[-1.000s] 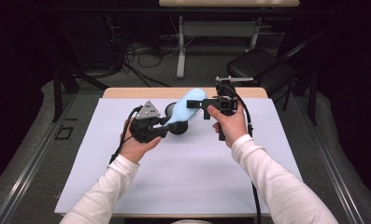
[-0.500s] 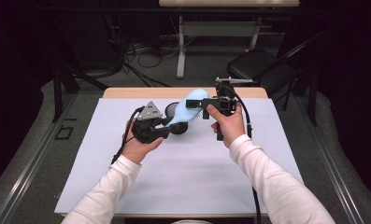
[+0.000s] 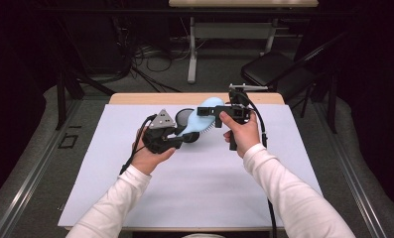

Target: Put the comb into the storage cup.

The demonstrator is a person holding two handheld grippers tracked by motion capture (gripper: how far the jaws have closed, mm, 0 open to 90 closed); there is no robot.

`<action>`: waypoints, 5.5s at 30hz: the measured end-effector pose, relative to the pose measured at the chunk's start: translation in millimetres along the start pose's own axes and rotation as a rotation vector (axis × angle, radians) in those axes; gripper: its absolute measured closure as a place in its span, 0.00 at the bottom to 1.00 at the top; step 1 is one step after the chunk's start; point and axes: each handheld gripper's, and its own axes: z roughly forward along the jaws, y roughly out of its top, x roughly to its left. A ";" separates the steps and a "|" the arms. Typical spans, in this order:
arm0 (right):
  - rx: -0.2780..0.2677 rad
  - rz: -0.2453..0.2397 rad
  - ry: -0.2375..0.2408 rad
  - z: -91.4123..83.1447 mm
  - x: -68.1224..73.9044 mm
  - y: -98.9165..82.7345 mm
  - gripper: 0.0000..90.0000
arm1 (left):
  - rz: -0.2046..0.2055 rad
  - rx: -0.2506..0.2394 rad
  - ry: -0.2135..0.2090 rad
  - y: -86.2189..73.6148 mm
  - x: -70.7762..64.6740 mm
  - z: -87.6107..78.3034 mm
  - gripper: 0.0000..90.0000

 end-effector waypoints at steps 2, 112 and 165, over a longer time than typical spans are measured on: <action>-0.001 0.001 0.000 -0.1 -0.8 0.1 0.20 | -0.003 -0.001 -0.002 -0.8 0.7 0.5 0.77; -0.052 0.288 0.200 -6.9 -22.3 -3.2 0.58 | -0.023 0.031 -0.008 -10.3 4.3 10.4 0.76; -0.084 0.180 0.123 -7.6 -1.6 22.5 0.58 | -0.164 -0.019 0.099 -10.6 28.2 -28.7 0.26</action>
